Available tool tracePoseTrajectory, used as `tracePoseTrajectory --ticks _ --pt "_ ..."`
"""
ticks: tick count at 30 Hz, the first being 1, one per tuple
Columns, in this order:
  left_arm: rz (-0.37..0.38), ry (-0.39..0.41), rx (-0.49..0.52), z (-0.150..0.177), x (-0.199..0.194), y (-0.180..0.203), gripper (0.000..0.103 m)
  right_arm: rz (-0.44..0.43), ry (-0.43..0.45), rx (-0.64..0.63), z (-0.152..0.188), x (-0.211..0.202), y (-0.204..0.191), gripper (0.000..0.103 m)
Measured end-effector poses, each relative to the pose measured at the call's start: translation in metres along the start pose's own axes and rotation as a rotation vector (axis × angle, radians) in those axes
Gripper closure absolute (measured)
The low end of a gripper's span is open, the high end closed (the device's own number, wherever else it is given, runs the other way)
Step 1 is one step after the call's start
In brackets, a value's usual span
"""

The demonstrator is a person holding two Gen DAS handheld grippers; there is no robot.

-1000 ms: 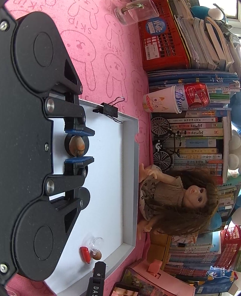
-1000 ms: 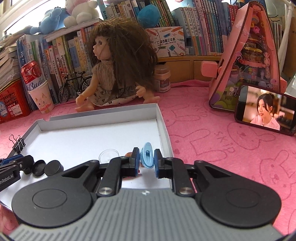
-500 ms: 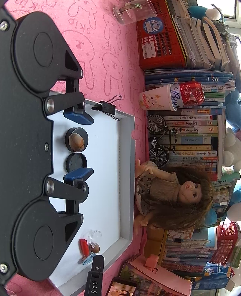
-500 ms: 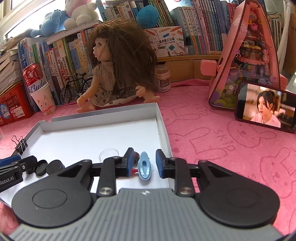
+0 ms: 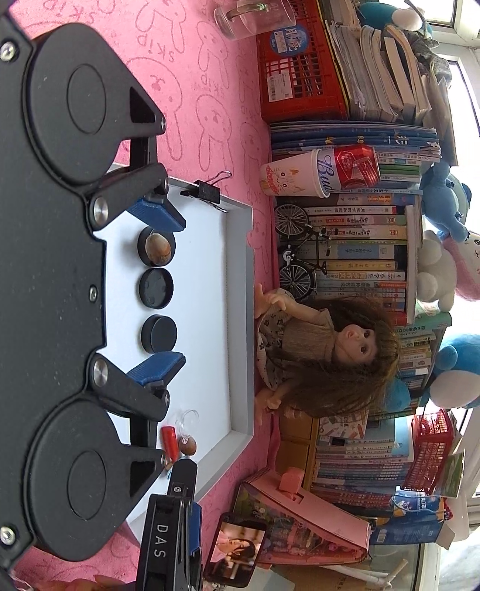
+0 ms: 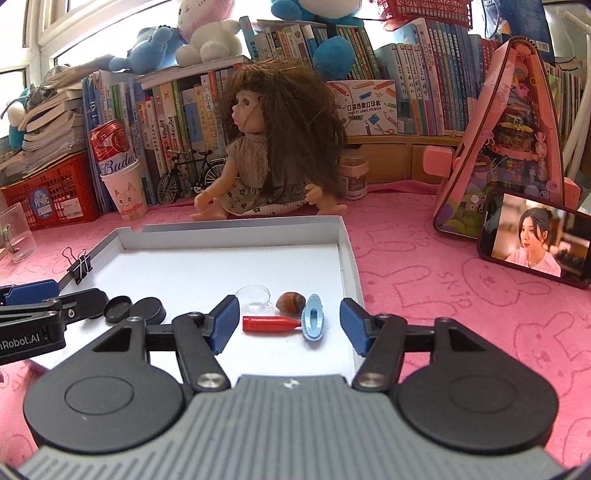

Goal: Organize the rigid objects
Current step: 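Open both grippers to release the walnut onto a black container and the clip, then withdraw both grippers toward the black binder clip and another blue clip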

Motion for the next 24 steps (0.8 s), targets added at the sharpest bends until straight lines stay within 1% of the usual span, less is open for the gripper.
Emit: tracePoseTrajectory --ticks 4,9,18,24 --pt "0.028 0.006 0.018 0.003 -0.011 0.007 0.028 -0.015 0.020 -0.026 0.002 -0.011 -0.003 0.025" --pt "0.051 0.008 0.029 0.008 -0.024 0.010 0.027 -0.036 0.039 -0.046 0.005 -0.023 -0.006 0.021" --pt "0.085 -0.001 0.056 0.027 -0.049 0.014 0.027 -0.057 0.065 -0.100 0.016 -0.041 -0.016 0.018" --pt "0.114 -0.030 0.064 0.042 -0.061 0.016 0.027 -0.078 0.067 -0.120 0.026 -0.051 -0.021 0.018"
Point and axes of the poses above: each gripper's, at about its wrist camera, not at the fingertips, and x roughly the way its jaws point, y to its right, z to its underside, the point moved 4 cm from there along x, roughly the way its jaws point, and after that the axes turned 12 degrees about -x, right-handed, at the moved point
